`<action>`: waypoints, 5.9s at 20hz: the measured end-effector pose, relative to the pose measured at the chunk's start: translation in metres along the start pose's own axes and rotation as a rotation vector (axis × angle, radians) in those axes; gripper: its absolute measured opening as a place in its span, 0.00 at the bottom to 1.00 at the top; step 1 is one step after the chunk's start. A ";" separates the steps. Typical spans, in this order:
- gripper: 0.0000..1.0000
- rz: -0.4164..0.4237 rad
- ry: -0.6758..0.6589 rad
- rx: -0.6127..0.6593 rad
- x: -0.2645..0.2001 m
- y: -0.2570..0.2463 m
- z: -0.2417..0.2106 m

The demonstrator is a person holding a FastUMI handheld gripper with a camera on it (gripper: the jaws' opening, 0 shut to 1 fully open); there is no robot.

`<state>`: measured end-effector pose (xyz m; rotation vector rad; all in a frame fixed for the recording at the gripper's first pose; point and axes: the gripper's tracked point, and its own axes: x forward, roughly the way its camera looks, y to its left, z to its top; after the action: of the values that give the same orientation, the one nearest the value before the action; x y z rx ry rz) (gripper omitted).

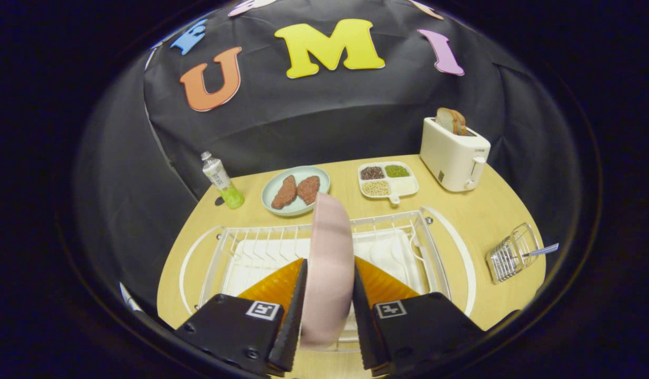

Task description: Take the plate from the dish rack, then take the spoon from the basket and place it into the plate.

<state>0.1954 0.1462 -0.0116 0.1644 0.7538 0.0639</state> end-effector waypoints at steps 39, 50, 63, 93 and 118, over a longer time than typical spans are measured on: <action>0.21 0.253 0.172 0.383 -0.088 -0.134 -0.185; 0.28 0.305 0.241 0.521 -0.046 -0.141 -0.197; 0.79 0.195 -0.118 0.260 -0.091 -0.191 -0.159; 0.50 0.073 -0.569 0.096 -0.025 -0.359 -0.038; 0.08 0.104 -0.649 -0.099 -0.178 -0.271 0.003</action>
<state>0.0679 -0.1416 0.0646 0.1186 0.0938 0.1381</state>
